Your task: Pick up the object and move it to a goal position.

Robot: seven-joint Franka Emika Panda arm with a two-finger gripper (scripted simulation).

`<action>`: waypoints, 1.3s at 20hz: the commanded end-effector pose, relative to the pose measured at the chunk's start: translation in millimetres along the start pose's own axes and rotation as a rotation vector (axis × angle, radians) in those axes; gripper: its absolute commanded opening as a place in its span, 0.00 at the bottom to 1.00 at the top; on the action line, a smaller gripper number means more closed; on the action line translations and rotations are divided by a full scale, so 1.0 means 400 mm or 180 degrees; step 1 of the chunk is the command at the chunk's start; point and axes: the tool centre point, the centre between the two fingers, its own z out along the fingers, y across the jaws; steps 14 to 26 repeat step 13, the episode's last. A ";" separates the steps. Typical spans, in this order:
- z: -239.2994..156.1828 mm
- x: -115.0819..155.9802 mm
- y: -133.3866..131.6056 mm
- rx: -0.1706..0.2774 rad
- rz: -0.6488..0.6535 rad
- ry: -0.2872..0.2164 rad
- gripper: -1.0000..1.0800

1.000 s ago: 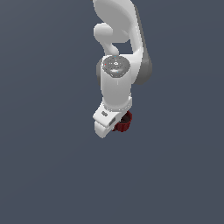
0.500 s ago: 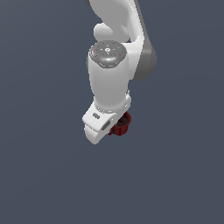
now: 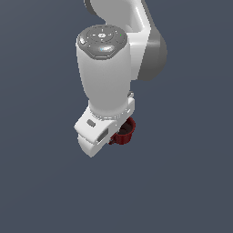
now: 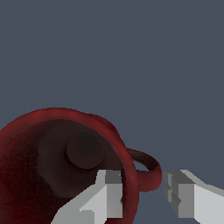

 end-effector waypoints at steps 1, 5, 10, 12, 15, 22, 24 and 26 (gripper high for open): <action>-0.020 0.006 0.014 -0.0007 -0.0001 0.0005 0.00; -0.034 0.011 0.027 -0.0007 -0.0001 0.0005 0.00; -0.044 0.014 0.036 -0.0007 -0.0001 0.0005 0.00; -0.045 0.014 0.037 -0.0007 -0.0001 0.0005 0.00; -0.045 0.014 0.038 -0.0007 -0.0001 0.0005 0.00; -0.045 0.014 0.038 -0.0007 -0.0001 0.0005 0.00; -0.045 0.014 0.038 -0.0007 -0.0001 0.0005 0.00; -0.045 0.014 0.038 -0.0007 -0.0001 0.0005 0.00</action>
